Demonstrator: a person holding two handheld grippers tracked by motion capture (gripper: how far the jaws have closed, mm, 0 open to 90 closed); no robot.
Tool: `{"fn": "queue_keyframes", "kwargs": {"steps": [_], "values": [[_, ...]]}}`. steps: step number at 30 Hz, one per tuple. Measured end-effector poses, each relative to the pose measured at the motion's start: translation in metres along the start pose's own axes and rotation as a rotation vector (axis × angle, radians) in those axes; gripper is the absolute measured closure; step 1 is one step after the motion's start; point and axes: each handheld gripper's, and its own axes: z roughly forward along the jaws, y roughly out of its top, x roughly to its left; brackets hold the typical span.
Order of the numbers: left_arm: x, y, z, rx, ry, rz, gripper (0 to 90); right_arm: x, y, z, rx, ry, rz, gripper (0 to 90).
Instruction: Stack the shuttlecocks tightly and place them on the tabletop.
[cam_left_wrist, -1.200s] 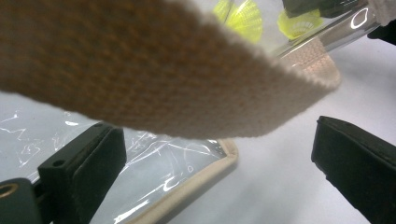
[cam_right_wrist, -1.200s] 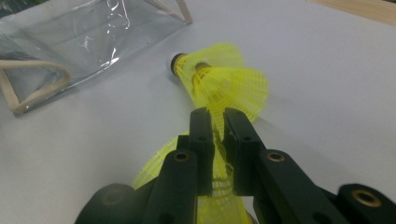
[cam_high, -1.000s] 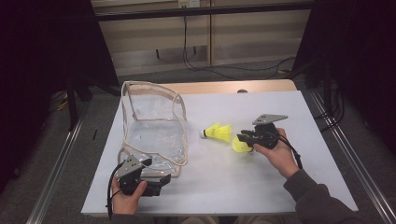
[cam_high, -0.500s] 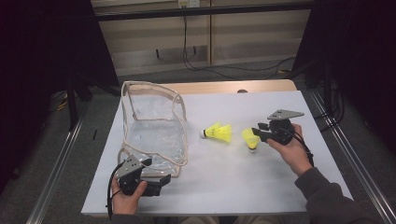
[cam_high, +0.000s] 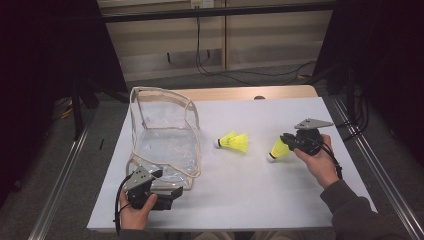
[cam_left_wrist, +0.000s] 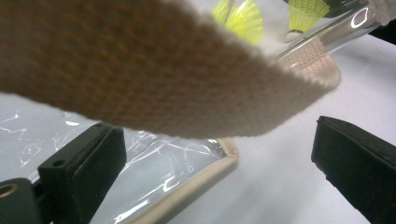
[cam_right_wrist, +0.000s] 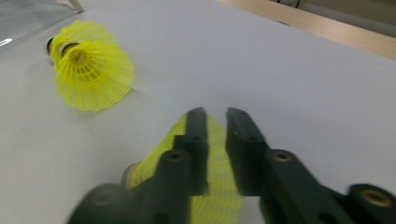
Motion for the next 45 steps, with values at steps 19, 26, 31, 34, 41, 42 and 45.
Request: {"fn": "queue_keyframes", "kwargs": {"steps": [19,26,31,34,41,42,45], "values": [[0.000,0.000,0.000,0.002,0.003,0.002,3.0,0.007,-0.013,0.008,0.040,0.045,-0.001,90.0],[0.000,0.000,0.000,0.001,0.002,0.002,3.1,0.002,-0.012,0.003,0.035,0.034,-0.006,90.0],[0.000,0.001,-0.001,0.000,0.005,0.004,3.0,-0.004,-0.013,-0.003,0.031,0.022,0.000,90.0],[0.000,0.001,-0.001,-0.003,0.005,0.005,3.1,-0.007,-0.015,-0.006,0.028,0.013,0.003,90.0],[0.000,0.001,-0.001,-0.003,0.008,0.005,3.1,-0.017,-0.021,-0.013,0.029,-0.005,0.019,90.0],[-0.001,0.001,-0.001,-0.003,0.008,0.004,3.1,-0.017,-0.022,-0.013,0.029,-0.008,0.021,90.0],[-0.001,0.001,-0.001,-0.004,0.008,0.004,3.0,-0.019,-0.024,-0.015,0.027,-0.005,0.020,90.0]]}}
